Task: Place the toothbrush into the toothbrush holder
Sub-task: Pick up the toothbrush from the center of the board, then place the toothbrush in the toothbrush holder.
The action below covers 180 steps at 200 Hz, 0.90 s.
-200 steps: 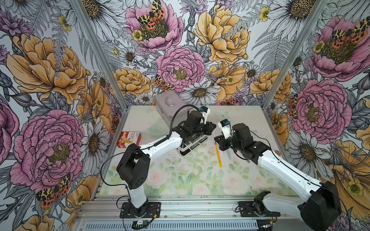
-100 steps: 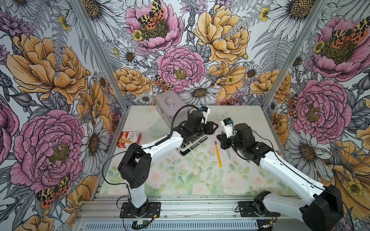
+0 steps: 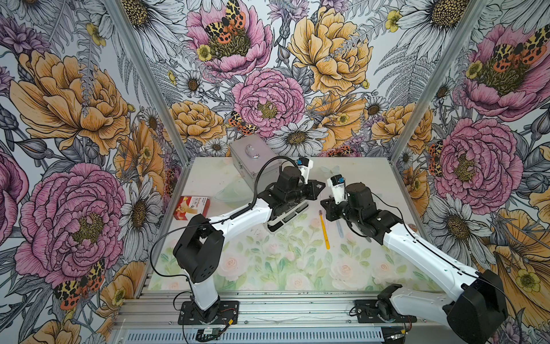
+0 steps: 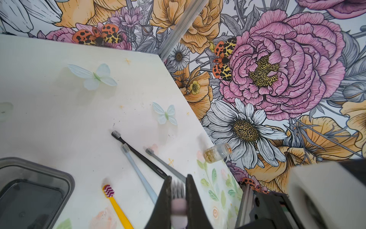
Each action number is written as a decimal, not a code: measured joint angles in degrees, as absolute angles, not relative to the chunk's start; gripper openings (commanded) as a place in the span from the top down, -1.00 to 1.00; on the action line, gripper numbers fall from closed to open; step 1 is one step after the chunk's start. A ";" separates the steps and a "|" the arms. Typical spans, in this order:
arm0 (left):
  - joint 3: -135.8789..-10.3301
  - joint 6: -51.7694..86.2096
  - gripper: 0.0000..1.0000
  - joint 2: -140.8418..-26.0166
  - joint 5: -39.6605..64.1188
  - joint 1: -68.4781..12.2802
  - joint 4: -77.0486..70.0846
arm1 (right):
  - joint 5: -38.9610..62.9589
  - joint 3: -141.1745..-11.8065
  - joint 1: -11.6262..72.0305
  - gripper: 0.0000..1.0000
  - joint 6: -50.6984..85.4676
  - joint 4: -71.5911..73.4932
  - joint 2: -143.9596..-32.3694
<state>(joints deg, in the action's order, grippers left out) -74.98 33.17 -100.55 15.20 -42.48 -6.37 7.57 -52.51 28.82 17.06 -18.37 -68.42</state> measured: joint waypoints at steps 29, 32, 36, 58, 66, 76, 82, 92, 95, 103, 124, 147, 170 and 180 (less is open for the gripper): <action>-72.29 33.74 1.00 -99.39 15.88 -42.09 -9.47 | 8.38 -52.53 28.97 0.72 17.08 -18.33 -68.62; -72.14 33.71 1.00 -99.26 15.88 -42.09 -9.54 | 8.47 -52.53 28.97 0.62 17.08 -18.31 -68.62; -71.88 33.63 1.00 -99.04 15.88 -42.09 -9.74 | 8.56 -52.53 28.99 0.48 16.99 -18.20 -68.62; -70.39 32.45 1.00 -97.91 15.77 -41.56 -9.58 | 8.16 -52.53 29.02 0.02 17.15 -17.37 -67.77; -69.89 31.99 1.00 -97.58 15.77 -41.10 -9.28 | 8.16 -52.56 28.91 -0.08 17.69 -17.15 -67.16; -69.43 31.40 1.00 -97.23 15.70 -40.58 -8.97 | 7.97 -52.56 28.91 -0.15 17.89 -16.95 -66.35; -69.12 31.05 1.00 -96.90 15.53 -40.29 -8.82 | 7.75 -52.56 28.91 -0.19 18.20 -16.86 -65.84; -68.51 30.46 1.00 -96.20 15.16 -40.03 -8.56 | 7.53 -52.53 28.91 -0.26 18.44 -16.86 -64.88; -68.36 30.17 1.00 -95.92 14.98 -39.97 -8.38 | 7.27 -52.53 28.91 -0.28 18.70 -16.88 -64.53; -67.81 29.56 1.00 -95.15 14.66 -39.83 -8.21 | 6.87 -52.36 28.91 -0.32 18.72 -16.84 -63.46; -66.81 27.53 1.00 -92.77 13.76 -39.83 -7.57 | 5.19 -51.35 28.91 -0.38 19.07 -16.86 -59.61; -66.67 24.40 1.00 -90.19 11.44 -39.88 -6.31 | 3.79 -49.60 28.91 -0.38 19.33 -16.91 -55.75; -66.61 21.02 1.00 -87.42 7.09 -39.90 -4.93 | 2.81 -47.31 28.91 -0.38 19.92 -17.02 -54.13; -66.19 19.42 1.00 -85.95 3.81 -40.27 -4.84 | 2.50 -46.54 28.91 -0.38 20.12 -17.15 -54.08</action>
